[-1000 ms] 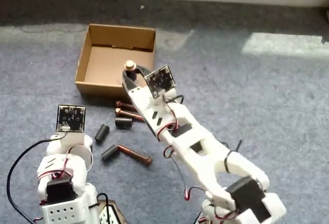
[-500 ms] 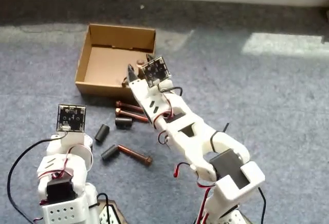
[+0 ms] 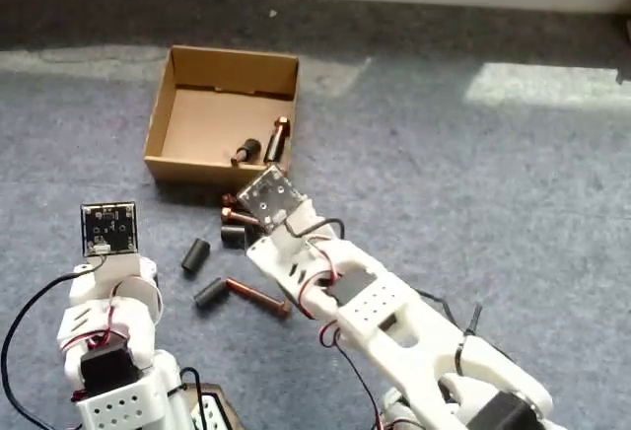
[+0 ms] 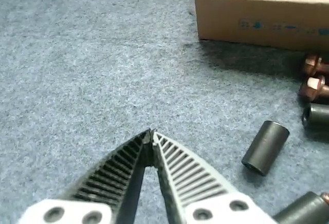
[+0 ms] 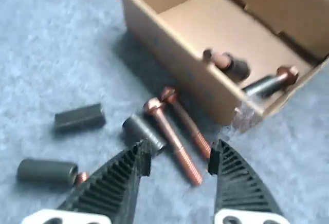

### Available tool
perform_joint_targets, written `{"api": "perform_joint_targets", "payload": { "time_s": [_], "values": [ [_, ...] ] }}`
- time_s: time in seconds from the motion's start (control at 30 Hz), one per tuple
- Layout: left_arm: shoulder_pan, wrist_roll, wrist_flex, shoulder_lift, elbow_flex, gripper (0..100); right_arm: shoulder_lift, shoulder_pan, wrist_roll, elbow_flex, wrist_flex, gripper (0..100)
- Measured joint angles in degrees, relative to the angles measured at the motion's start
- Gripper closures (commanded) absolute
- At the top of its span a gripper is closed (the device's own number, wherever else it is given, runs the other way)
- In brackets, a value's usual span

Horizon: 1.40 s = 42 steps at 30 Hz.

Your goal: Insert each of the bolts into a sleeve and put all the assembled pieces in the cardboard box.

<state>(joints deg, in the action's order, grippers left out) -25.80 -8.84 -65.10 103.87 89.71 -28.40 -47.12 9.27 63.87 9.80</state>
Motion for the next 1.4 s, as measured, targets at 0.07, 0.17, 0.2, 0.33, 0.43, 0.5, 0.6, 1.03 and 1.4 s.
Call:
{"api": "perform_joint_targets", "payload": {
  "time_s": [0.07, 0.17, 0.2, 0.33, 0.43, 0.5, 0.6, 1.03, 1.4],
  "values": [
    [-0.35, 0.0, 0.18, 0.0, 0.0, 98, -1.14, -1.05, -2.73, -0.44, 7.65, 83.8],
    [-0.35, 0.0, 0.18, 0.0, 0.0, 98, -0.97, -2.02, -4.22, -3.69, 16.18, 83.8],
    [-0.35, 0.0, 0.18, 0.0, 0.0, 98, -0.26, -2.2, -4.22, -5.45, 18.29, 83.8],
    [-0.35, 0.0, 0.18, 0.0, 0.0, 98, 6.86, -2.73, -2.11, -15.21, 24.53, 83.8],
    [-0.35, 0.0, 0.18, 0.0, 0.0, 98, 14.77, -3.87, 0.79, -24.18, 30.07, 83.8],
    [-0.35, 0.0, 0.18, 0.0, 0.0, 98, 20.13, -4.57, 2.99, -30.15, 34.29, 83.8],
    [-0.35, 0.0, 0.18, 0.0, 0.0, 98, 27.87, -5.19, 6.24, -38.77, 38.86, 83.8],
    [-0.35, 0.0, 0.18, 0.0, 0.0, 98, 48.62, -5.63, 9.93, -58.37, 42.73, 83.9],
    [-0.26, 0.0, 0.18, 0.0, 0.0, 98, 50.37, -6.42, 10.02, -59.43, 42.81, 91.3]
  ]
}}
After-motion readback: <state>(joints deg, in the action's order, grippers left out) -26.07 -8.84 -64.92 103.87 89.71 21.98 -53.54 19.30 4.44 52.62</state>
